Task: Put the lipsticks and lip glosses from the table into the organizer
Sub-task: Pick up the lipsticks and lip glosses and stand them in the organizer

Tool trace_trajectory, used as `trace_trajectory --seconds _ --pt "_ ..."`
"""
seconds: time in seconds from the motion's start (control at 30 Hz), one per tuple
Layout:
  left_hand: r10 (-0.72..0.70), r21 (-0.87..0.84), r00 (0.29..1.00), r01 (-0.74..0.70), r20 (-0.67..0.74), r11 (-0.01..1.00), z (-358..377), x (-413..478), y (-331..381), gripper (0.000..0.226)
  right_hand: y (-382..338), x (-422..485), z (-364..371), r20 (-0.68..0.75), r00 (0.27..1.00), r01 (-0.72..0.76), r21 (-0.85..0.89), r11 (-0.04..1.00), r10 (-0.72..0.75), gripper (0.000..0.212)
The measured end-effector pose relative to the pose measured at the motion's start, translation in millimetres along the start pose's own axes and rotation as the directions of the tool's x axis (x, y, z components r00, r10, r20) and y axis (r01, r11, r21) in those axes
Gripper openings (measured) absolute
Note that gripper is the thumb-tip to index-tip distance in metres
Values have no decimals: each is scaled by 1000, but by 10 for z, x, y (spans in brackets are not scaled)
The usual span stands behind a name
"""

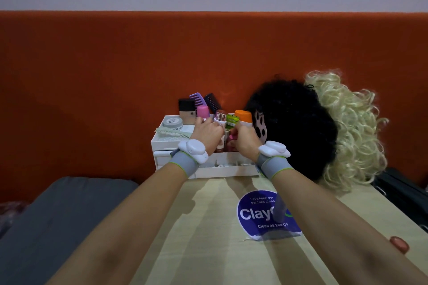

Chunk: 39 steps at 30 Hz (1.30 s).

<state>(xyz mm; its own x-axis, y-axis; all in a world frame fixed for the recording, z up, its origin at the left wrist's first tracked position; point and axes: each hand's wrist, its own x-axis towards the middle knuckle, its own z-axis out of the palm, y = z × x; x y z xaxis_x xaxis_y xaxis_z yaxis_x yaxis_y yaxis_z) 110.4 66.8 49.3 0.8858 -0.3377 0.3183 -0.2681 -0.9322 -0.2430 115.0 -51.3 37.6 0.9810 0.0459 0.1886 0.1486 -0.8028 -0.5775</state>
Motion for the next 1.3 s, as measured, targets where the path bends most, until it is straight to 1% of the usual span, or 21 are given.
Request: trace_trajectory --seconds 0.1,0.2,0.47,0.6,0.67,0.73,0.87,0.93,1.0,1.07,1.13,1.2,1.3 --pt "-14 5 1000 14 0 1000 27 16 12 20 16 -14 -25 1 1000 -9 1 1000 9 23" --pt "-35 -10 999 35 -5 999 31 26 5 21 29 -14 -22 -7 1000 -17 19 1000 18 24" --pt "-64 15 998 65 -6 998 76 24 16 30 36 -39 -19 -16 1000 -5 35 999 6 31" --pt "-91 -31 996 92 20 995 15 -5 32 30 33 -104 -129 -1 1000 3 59 998 -3 42" --pt "-107 -87 994 107 8 990 -48 -56 47 29 20 -157 -272 -41 999 25 58 998 -22 42" --pt "-117 -148 993 111 -30 983 -142 -78 56 32 -4 -192 -455 -94 995 41 62 997 -35 38" --pt "-77 -285 993 48 -88 957 -455 -270 196 42 0 -481 -905 -181 982 70 76 995 -55 33" --pt "-54 -383 992 7 -111 924 -521 -340 259 43 32 -595 -1062 -207 976 75 63 995 -61 29" --pt "-44 -520 990 -33 -135 854 -598 -469 354 40 100 -785 -1212 -205 977 75 30 997 -67 25" --pt "-29 -643 987 -80 -157 762 -680 -614 488 38 182 -981 -1361 -180 981 77 -7 997 -77 23" --pt "-1 -705 991 -94 -133 703 -749 -788 643 37 289 -1187 -1488 -108 991 71 -57 996 -77 21" --pt "44 -739 996 -89 -81 668 -775 -917 785 38 376 -1315 -1581 11 998 55 -108 993 -54 21" --pt "114 -756 993 -76 -2 650 -755 -1096 1021 43 474 -1572 -1717 190 981 27 -259 966 24 24"
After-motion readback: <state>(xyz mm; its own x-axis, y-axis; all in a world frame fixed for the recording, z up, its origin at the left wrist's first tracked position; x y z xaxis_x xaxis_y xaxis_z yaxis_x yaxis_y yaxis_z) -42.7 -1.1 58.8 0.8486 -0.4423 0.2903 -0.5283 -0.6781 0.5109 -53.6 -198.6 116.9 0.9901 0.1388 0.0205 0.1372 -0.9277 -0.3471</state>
